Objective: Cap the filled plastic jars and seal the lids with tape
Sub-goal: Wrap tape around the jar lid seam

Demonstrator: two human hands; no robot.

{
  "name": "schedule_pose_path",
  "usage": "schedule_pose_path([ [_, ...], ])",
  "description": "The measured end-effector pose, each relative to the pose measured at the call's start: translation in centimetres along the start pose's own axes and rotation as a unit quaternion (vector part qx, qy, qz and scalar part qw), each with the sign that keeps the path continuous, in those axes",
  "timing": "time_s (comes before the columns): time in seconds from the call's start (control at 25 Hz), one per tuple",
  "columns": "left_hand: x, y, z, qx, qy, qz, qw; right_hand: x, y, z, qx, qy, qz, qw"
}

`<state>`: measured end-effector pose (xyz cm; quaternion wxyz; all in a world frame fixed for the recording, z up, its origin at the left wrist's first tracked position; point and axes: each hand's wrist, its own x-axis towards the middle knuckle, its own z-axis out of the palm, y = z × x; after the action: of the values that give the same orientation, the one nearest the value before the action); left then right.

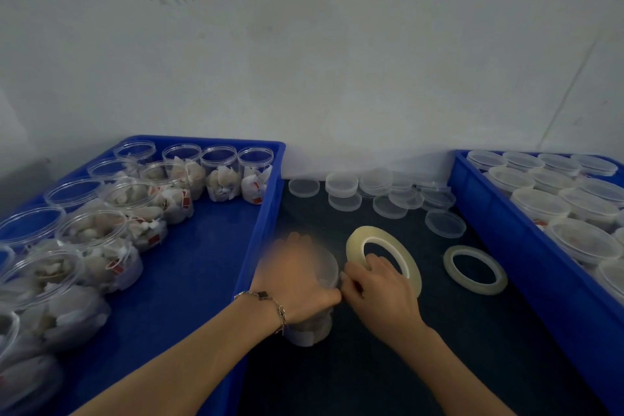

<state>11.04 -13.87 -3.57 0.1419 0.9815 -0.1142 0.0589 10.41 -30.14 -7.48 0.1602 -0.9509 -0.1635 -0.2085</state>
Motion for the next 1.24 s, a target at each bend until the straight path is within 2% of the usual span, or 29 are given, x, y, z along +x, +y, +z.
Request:
schedule_pose_path([
  [0.24, -0.2, -0.2, -0.7, -0.031, 0.048, 0.022, 0.998, 1.6, 0.6, 0.3, 0.062, 0.038, 0.02, 0.997],
  [0.4, -0.3, 0.0, -2.0, -0.039, 0.084, 0.022, 0.995, 3.8, 0.9, 1.1, 0.063, 0.013, 0.032, 0.997],
  [0.52, -1.9, 0.5, -2.4, -0.098, 0.028, 0.092, 0.991, 6.1, 4.7, 0.2, 0.072, -0.036, 0.177, 0.981],
  [0.56, -2.4, 0.8, -2.5, -0.117, 0.005, 0.109, 0.987, 6.4, 6.0, -0.1, 0.068, -0.046, 0.185, 0.979],
  [0.72, -2.0, 1.0, -2.3, -0.085, 0.039, 0.111, 0.989, 5.6, 6.4, 1.1, -0.066, -0.156, 0.047, 0.984],
  [0.92, -1.9, 0.2, -1.9, -0.077, 0.029, 0.084, 0.993, 3.8, 6.1, 3.8, -0.102, -0.21, 0.001, 0.972],
  [1.12, -1.6, 0.5, -1.9, -0.049, 0.028, 0.07, 0.996, 3.5, 5.3, 6.3, -0.11, -0.192, 0.007, 0.975],
  [1.24, -1.5, 0.2, -1.6, -0.047, 0.022, 0.066, 0.997, 3.4, 4.7, 6.0, -0.126, -0.171, -0.025, 0.977],
])
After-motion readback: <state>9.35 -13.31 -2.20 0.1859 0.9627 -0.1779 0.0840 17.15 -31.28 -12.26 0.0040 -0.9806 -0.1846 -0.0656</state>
